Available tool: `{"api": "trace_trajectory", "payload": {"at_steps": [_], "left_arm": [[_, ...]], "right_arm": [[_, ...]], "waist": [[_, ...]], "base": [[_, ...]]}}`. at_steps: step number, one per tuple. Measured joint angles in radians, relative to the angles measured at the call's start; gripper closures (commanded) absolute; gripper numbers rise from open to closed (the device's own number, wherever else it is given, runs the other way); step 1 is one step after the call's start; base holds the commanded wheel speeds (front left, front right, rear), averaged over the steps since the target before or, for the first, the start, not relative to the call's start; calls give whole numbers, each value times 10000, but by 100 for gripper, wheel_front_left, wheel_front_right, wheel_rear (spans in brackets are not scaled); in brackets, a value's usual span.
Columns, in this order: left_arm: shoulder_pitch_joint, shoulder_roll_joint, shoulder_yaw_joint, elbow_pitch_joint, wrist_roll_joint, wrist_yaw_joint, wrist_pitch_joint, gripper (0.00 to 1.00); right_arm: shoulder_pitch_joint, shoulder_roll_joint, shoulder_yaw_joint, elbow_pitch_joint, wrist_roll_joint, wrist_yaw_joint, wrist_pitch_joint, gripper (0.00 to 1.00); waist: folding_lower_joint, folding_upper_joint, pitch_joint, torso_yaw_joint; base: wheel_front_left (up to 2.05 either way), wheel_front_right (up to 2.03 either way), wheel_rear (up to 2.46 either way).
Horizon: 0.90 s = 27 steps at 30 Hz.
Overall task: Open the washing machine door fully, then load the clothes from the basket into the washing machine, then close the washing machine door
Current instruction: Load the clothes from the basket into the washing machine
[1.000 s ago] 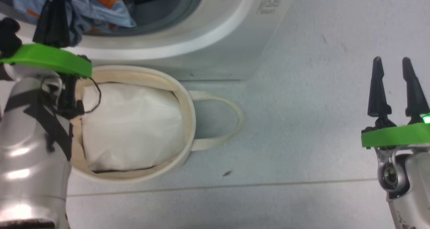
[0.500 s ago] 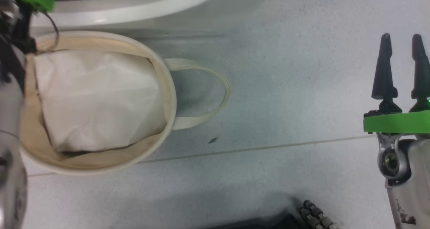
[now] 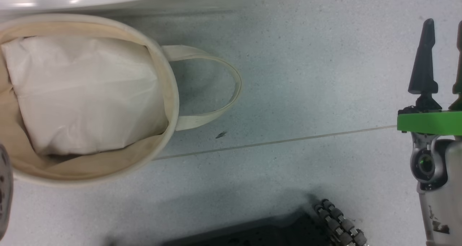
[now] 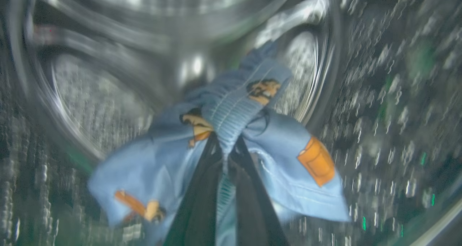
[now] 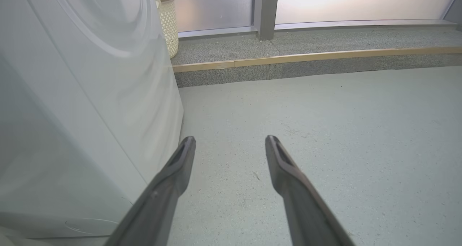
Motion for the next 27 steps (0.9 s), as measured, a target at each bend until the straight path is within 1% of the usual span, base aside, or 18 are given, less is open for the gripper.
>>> {"api": "trace_trajectory", "payload": {"at_steps": [5,10,11,12,13,14,15,19,20,22,25,27], "left_arm": [[312,-13,-443,2539,286,-92,42,100],[-280,-2,-894,3833,502,-222,207,100],[-439,31,-1047,3996,637,-222,245,98],[-567,48,-1172,4151,780,-221,345,93],[-654,63,-1277,4266,853,-213,430,85],[-724,65,-1304,4380,888,-201,523,15],[-772,63,-1323,4470,886,-169,673,0],[-798,63,-1358,4790,880,-117,1668,0],[-798,63,-1358,4790,880,-117,1668,0],[-775,65,-1363,4838,878,-75,2192,0],[-668,61,-1356,4857,846,-42,2297,0],[-529,33,-1317,4869,635,-46,2080,0]], "right_arm": [[-12,0,29,44,0,0,0,0],[-3,10,42,81,2,0,0,0],[1,19,59,104,2,0,0,0],[13,27,63,117,2,0,0,0],[24,27,63,123,2,0,0,0],[26,31,63,130,4,0,0,0],[27,36,63,144,4,0,0,0],[25,119,90,182,4,0,0,0],[25,119,90,182,4,0,0,0],[23,174,105,228,4,0,0,0],[21,249,150,309,21,0,0,0],[19,280,176,347,38,0,0,0]], "waist": [[0,0,-186,-1],[0,0,-303,-122],[0,0,-325,-167],[-1,0,-352,-204],[-1,0,-374,-241],[-1,0,-389,-274],[-1,0,-399,-302],[-1,0,-437,-369],[-1,0,-437,-369],[0,0,-481,-381],[-1,0,-613,-368],[0,0,-747,-341]], "base": [[0,0,0],[0,0,0],[0,0,0],[0,0,0],[0,0,0],[0,0,0],[0,0,0],[0,0,0],[0,0,0],[0,0,0],[0,0,0],[0,0,0]]}}
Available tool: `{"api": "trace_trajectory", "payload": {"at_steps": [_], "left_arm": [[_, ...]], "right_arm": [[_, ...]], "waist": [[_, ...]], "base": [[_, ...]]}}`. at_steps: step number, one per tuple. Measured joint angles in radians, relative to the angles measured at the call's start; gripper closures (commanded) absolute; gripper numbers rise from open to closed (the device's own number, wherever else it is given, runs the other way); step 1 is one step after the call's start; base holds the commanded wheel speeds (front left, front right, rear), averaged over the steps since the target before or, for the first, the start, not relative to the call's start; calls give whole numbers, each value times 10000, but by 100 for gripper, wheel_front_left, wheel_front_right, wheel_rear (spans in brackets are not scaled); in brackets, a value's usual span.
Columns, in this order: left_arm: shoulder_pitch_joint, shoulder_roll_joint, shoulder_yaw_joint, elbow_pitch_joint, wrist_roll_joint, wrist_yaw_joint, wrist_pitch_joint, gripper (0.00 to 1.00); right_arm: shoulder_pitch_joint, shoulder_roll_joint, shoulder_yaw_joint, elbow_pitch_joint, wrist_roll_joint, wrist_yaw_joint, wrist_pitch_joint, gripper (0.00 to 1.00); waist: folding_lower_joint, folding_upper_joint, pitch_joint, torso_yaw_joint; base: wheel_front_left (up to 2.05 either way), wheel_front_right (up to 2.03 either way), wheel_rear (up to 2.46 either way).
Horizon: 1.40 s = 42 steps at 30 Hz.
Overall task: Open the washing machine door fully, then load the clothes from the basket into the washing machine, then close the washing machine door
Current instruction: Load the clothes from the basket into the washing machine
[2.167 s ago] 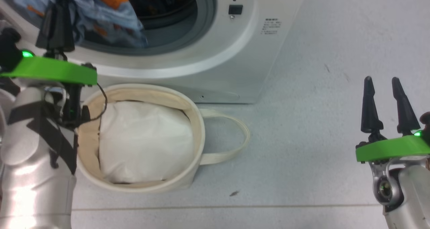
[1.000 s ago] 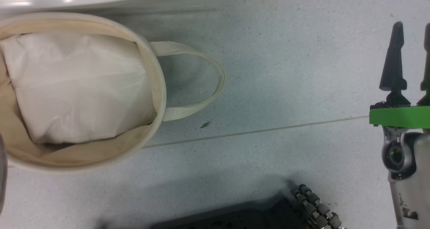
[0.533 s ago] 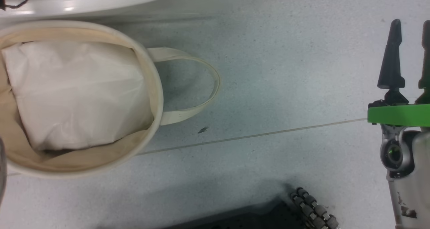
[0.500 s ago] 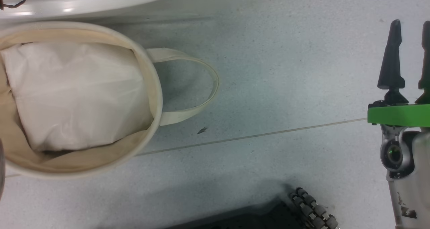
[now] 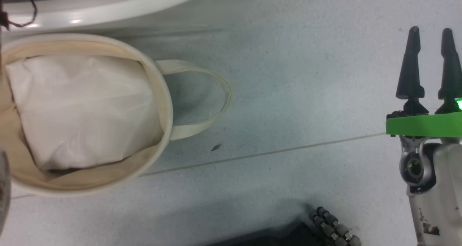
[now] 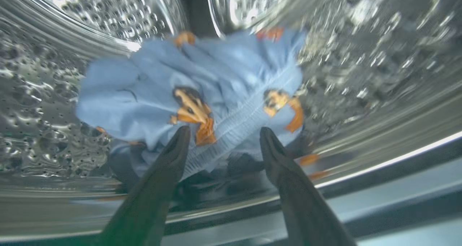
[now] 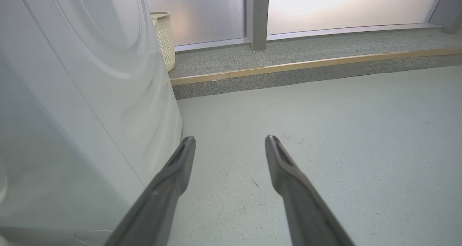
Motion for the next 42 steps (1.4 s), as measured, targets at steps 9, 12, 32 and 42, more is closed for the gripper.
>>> {"api": "trace_trajectory", "payload": {"at_steps": [9,12,32,42], "left_arm": [[1492,-481,111,-334,-723,-263,-1969,0],[2372,-756,136,-1691,-802,-265,-1994,0],[9722,-1085,715,-7183,-1954,-280,-2063,0],[11455,-1072,1187,-7797,-1708,-280,-2063,0]], "right_arm": [[8,-105,123,297,50,0,0,0],[11,-274,384,554,50,0,0,0],[676,-976,1870,1377,648,0,0,0],[1275,-1179,2669,1662,736,0,0,0]], "waist": [[-1,1,-781,374],[-1,0,-1024,671],[-2,1,-4398,1988],[-3,1,-5996,2311]], "base": [[0,0,0],[0,0,0],[0,0,0],[0,0,0]]}}
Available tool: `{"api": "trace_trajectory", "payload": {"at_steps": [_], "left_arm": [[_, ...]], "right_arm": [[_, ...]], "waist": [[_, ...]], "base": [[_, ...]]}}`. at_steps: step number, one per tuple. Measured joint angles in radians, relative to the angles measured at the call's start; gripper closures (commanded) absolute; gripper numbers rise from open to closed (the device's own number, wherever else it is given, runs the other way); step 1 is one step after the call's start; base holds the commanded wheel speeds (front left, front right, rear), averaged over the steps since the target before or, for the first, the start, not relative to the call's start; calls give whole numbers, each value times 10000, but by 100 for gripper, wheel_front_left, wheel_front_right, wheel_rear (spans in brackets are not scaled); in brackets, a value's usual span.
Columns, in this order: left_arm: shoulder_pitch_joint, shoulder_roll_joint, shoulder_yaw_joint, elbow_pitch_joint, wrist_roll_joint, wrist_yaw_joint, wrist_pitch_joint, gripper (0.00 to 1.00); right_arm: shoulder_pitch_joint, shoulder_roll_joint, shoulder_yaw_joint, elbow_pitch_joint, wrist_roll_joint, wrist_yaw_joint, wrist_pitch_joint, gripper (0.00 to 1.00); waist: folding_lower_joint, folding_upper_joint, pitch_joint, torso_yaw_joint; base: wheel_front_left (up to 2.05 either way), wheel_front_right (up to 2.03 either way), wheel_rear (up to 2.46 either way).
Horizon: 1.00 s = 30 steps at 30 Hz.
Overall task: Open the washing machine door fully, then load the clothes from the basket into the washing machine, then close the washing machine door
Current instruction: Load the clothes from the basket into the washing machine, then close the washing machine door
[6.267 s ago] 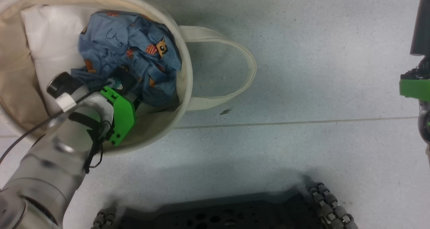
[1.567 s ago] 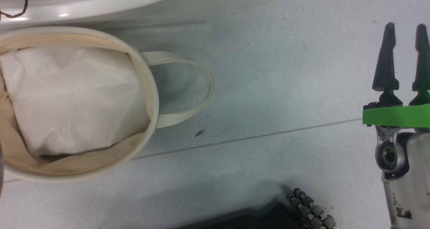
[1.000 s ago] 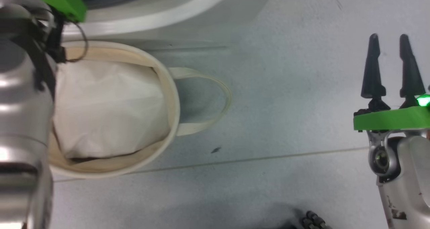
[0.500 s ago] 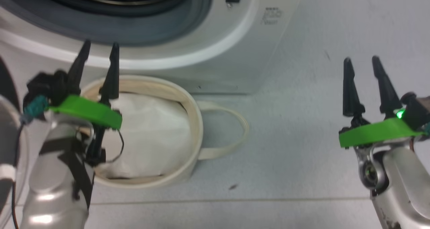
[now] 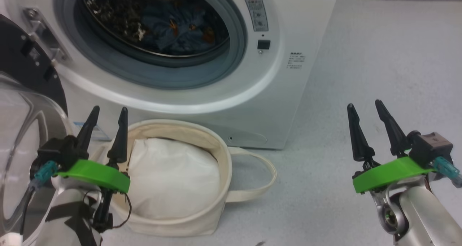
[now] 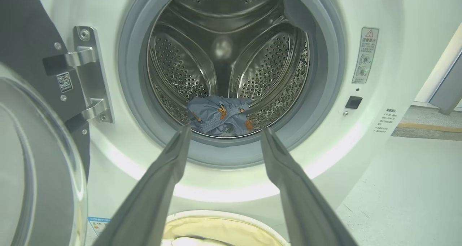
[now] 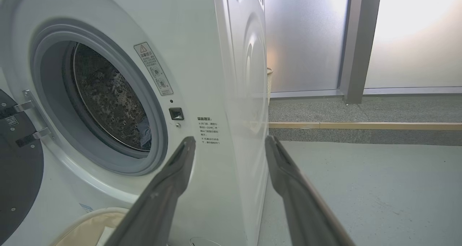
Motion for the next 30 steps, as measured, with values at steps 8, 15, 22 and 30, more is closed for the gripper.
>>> {"api": "trace_trajectory", "payload": {"at_steps": [8,15,22,30], "left_arm": [[156,-23,-4,-84,13,0,0,0],[152,-31,6,-77,10,0,0,0],[140,-40,98,-75,6,0,0,0],[117,-38,159,-48,-98,0,0,0]], "right_arm": [[12,-6,-44,201,59,0,0,0],[9,-12,-50,236,94,0,0,0],[3,-15,-71,240,94,0,0,0],[-7,-13,-161,238,92,0,0,0]], "waist": [[3,-1,-253,43],[3,-1,-229,15],[2,-1,-175,-21],[4,-1,-92,-49]], "base": [[0,0,0],[0,0,0],[-1,1,0],[-85,51,33]]}}
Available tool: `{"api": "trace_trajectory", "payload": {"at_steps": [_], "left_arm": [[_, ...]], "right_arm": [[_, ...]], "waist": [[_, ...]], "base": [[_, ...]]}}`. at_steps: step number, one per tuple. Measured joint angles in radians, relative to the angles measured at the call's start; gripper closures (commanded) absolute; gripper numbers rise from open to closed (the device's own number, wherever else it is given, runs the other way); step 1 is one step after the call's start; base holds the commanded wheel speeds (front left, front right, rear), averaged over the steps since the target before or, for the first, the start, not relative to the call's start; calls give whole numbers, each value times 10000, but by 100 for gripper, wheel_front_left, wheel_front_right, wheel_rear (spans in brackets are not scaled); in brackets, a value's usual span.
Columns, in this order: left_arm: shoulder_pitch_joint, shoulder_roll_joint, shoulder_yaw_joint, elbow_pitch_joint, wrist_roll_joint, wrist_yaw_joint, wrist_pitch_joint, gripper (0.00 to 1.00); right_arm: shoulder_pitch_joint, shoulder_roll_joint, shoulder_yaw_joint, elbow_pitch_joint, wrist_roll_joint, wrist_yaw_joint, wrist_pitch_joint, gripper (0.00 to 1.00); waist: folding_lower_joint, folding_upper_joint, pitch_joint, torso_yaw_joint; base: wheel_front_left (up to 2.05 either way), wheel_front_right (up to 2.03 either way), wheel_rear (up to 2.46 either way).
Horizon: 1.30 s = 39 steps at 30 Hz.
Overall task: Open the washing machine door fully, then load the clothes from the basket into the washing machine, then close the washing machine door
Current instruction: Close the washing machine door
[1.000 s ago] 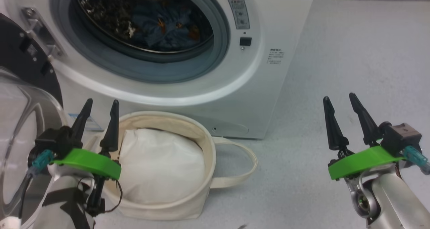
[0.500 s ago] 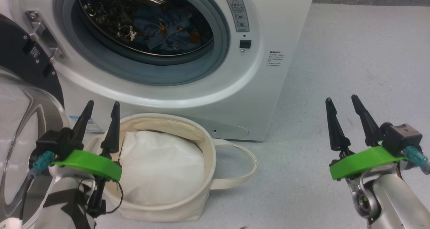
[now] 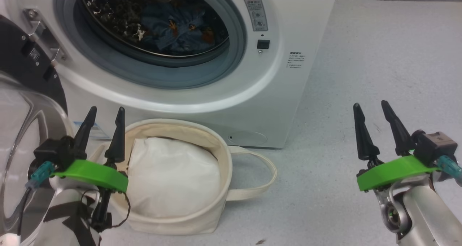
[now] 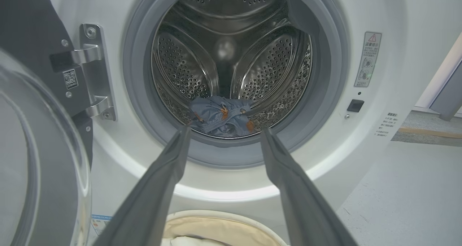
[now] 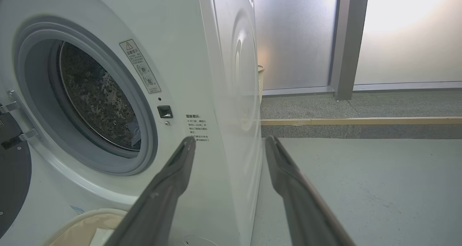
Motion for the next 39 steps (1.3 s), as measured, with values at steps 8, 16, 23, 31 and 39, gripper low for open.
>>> {"api": "trace_trajectory", "payload": {"at_steps": [8,16,23,31,39], "left_arm": [[-32,10,75,13,0,0,0,0],[-12,-15,-4,15,-224,0,0,0],[2,-4,-38,13,-303,0,0,0],[28,0,-104,-17,-339,0,0,0],[124,6,-186,-33,-339,0,0,0]], "right_arm": [[-94,4,-96,-8,0,0,0,0],[-89,13,-100,-8,0,0,0,0],[-69,15,-109,2,0,0,0,0],[-38,13,-128,13,2,0,0,0],[-37,12,-125,36,12,0,0,0]], "waist": [[0,0,24,32],[-2,0,-30,121],[-3,0,-163,198],[0,0,-196,245],[0,0,-312,257]], "base": [[-192,158,34],[-210,200,11],[-124,124,0],[-27,27,0],[0,0,0]]}}
